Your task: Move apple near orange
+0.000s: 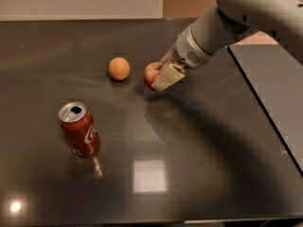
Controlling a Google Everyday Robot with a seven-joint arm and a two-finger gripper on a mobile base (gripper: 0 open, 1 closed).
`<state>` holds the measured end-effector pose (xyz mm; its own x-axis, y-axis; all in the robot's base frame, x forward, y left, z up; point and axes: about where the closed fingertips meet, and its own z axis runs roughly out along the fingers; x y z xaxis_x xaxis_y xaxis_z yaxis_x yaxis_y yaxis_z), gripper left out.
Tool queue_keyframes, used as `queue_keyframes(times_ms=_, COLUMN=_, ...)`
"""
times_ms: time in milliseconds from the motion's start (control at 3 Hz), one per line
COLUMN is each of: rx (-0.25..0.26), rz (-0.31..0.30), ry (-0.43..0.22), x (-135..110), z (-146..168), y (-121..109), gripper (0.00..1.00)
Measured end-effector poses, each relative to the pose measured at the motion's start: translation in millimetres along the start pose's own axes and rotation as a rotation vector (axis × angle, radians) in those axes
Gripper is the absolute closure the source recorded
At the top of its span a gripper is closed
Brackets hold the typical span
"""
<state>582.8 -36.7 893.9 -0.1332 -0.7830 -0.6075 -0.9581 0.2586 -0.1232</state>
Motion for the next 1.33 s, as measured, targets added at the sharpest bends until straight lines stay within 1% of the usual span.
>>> queue_keyframes(times_ms=333, rx=-0.011, rz=0.012, ry=-0.032, x=-9, z=25, y=-26, gripper=1.00)
queue_keyframes(times_ms=667, rx=-0.029, rz=0.006, ry=-0.047, x=-16, z=44, y=-39, gripper=1.00)
queue_keyframes(times_ms=1000, rx=-0.041, rz=0.003, ry=-0.042, x=-16, z=60, y=-44, gripper=0.82)
queue_keyframes(times_ms=1333, rx=-0.047, rz=-0.005, ry=-0.042, x=-18, z=67, y=-47, gripper=0.59)
